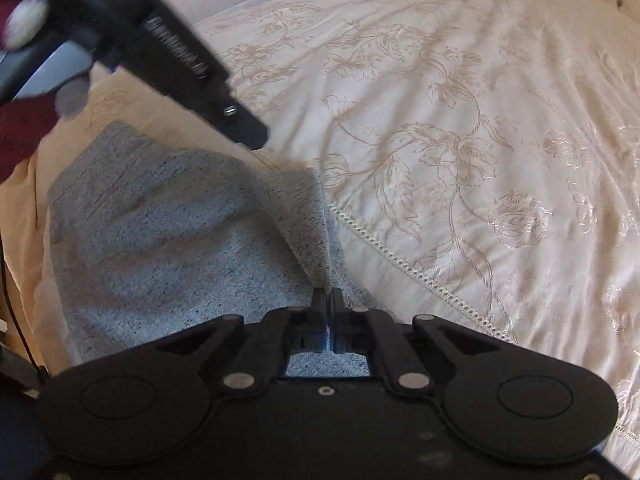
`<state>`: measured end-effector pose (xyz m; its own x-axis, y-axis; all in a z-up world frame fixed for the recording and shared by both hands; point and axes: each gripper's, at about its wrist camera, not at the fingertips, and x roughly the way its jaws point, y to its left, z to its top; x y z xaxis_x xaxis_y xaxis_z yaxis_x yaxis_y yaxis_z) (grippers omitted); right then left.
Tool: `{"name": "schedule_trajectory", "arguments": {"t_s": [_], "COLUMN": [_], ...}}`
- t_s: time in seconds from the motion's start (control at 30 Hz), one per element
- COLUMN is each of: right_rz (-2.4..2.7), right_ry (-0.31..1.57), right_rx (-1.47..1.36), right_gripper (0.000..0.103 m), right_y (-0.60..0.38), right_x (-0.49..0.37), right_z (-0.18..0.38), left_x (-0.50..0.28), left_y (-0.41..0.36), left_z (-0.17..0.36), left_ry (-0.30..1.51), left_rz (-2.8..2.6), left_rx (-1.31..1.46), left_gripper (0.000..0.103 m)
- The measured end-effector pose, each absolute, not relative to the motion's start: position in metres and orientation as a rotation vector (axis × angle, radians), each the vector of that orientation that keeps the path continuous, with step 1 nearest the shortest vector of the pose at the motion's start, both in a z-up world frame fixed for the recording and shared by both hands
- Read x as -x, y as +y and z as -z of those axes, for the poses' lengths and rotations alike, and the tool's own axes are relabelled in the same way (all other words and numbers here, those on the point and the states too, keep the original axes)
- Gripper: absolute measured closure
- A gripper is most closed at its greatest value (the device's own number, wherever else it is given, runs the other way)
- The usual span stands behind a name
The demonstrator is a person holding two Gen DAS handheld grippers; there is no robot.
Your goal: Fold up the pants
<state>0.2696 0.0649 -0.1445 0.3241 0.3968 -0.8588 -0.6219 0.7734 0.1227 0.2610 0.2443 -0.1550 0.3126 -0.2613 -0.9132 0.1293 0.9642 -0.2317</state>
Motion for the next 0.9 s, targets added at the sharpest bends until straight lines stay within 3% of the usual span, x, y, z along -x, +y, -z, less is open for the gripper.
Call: {"name": "schedule_trajectory", "arguments": {"t_s": [0.13, 0.47, 0.73, 0.8, 0.83, 0.9], "right_rz": [-0.706, -0.697, -0.701, -0.696, -0.691, -0.672], "right_ry": [1.036, 1.053, 1.063, 1.062, 1.060, 1.041], "right_rx": [0.283, 0.215, 0.203, 0.199, 0.195, 0.187], "right_gripper": [0.100, 0.099, 0.099, 0.099, 0.099, 0.098], "right_y": [0.069, 0.060, 0.060, 0.060, 0.060, 0.059], "right_x": [-0.250, -0.248, -0.246, -0.246, -0.246, -0.249], "right_z": [0.142, 0.142, 0.139, 0.139, 0.139, 0.137], "left_x": [-0.278, -0.296, -0.300, -0.301, -0.303, -0.303], "left_y": [0.215, 0.172, 0.171, 0.172, 0.175, 0.189], "left_z": [0.162, 0.206, 0.239, 0.240, 0.237, 0.221], "left_ry": [1.256, 1.419, 1.565, 1.567, 1.545, 1.439], "left_rz": [0.315, 0.350, 0.344, 0.343, 0.325, 0.244], "left_rx": [0.035, -0.311, -0.386, -0.364, -0.327, -0.202], "left_gripper": [0.069, 0.068, 0.062, 0.073, 0.090, 0.094]}}
